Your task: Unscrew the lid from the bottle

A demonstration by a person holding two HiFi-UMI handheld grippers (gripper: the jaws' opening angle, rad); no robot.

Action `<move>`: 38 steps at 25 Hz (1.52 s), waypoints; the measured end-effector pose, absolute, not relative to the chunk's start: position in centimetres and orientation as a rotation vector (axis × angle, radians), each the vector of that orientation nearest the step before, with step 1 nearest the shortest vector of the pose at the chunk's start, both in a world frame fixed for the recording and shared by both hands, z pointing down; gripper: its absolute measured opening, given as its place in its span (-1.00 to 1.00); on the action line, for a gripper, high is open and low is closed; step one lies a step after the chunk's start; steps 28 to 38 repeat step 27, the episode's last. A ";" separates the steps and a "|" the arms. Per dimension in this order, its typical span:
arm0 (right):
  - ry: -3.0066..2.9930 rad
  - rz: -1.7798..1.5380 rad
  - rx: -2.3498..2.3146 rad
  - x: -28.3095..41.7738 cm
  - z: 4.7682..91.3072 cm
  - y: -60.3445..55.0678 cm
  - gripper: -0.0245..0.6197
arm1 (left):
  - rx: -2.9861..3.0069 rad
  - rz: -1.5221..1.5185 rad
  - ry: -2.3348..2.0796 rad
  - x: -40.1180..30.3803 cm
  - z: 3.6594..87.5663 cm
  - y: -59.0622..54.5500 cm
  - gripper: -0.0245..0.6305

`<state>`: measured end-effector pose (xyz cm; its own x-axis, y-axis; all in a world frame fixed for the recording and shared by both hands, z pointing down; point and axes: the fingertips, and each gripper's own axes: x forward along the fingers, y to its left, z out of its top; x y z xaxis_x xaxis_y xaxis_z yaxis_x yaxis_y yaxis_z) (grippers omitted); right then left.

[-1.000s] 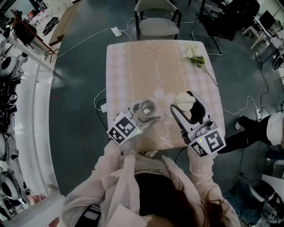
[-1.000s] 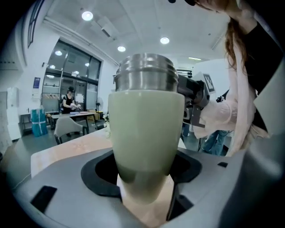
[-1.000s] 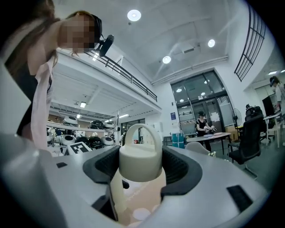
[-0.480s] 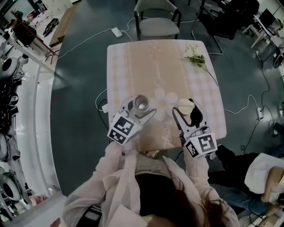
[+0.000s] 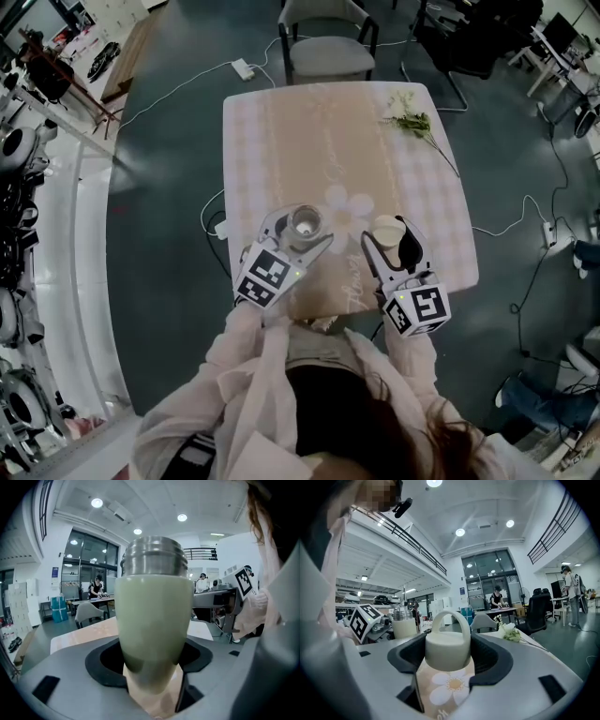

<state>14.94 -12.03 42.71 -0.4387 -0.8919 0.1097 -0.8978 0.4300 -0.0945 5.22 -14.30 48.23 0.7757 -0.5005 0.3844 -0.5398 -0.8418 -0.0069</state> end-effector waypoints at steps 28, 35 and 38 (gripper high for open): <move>-2.598 0.229 1.645 14.8 42.3 -11.5 0.02 | 2.862 0.626 -0.803 5.8 48.9 -13.2 0.04; -2.598 0.229 1.645 14.8 42.3 -11.5 0.02 | 2.862 0.626 -0.803 5.8 48.9 -13.2 0.04; -2.598 0.229 1.645 14.8 42.3 -11.5 0.02 | 2.862 0.626 -0.803 5.8 48.9 -13.2 0.04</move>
